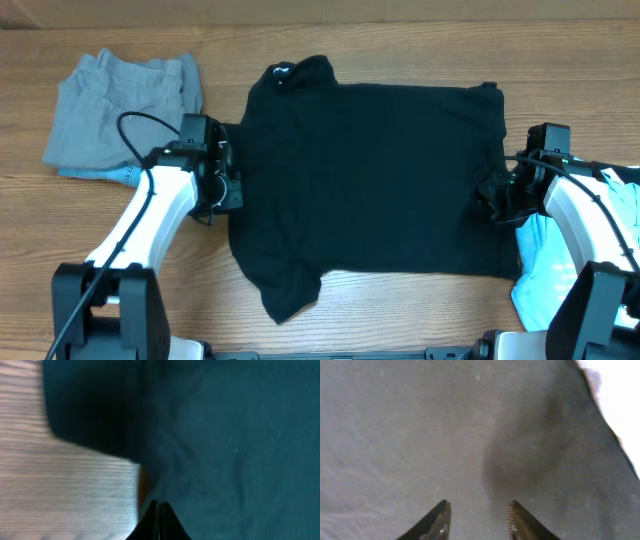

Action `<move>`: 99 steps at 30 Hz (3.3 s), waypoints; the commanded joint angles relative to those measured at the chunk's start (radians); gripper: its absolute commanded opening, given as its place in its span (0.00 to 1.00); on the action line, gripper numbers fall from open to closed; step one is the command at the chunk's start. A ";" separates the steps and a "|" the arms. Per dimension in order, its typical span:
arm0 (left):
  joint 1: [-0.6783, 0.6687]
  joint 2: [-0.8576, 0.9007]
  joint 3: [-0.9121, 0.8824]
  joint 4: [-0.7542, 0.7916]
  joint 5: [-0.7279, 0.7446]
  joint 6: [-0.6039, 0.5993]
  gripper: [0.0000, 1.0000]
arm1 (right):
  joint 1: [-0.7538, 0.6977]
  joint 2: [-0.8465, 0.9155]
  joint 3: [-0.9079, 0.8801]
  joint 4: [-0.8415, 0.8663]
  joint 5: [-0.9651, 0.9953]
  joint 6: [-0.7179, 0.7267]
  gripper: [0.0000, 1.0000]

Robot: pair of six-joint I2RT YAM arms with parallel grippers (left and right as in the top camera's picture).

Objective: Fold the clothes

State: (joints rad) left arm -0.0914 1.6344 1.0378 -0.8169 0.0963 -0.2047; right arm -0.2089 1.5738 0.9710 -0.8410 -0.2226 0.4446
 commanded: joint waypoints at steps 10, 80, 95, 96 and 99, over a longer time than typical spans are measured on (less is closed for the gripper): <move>0.100 0.262 -0.094 0.144 -0.203 -0.098 0.04 | -0.001 -0.007 0.000 0.019 -0.093 -0.056 0.36; 0.064 -0.145 0.340 -0.663 0.069 -0.024 0.31 | -0.123 -0.405 0.031 -0.317 -0.094 -0.044 0.63; 0.064 -0.144 -0.277 -0.455 0.293 -0.141 0.30 | -0.123 -0.399 -0.015 -0.335 -0.093 -0.049 0.70; 0.064 -0.144 -0.317 -0.423 0.324 -0.144 0.29 | -0.123 -0.399 -0.015 -0.331 -0.093 -0.049 0.70; 0.061 -0.145 -0.381 -0.354 0.350 -0.160 0.29 | -0.123 -0.399 -0.015 -0.325 -0.093 -0.050 0.70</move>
State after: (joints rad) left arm -0.0200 1.4906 0.7158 -1.2106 0.3695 -0.3260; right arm -0.3275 1.1755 0.9588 -1.1740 -0.3141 0.4057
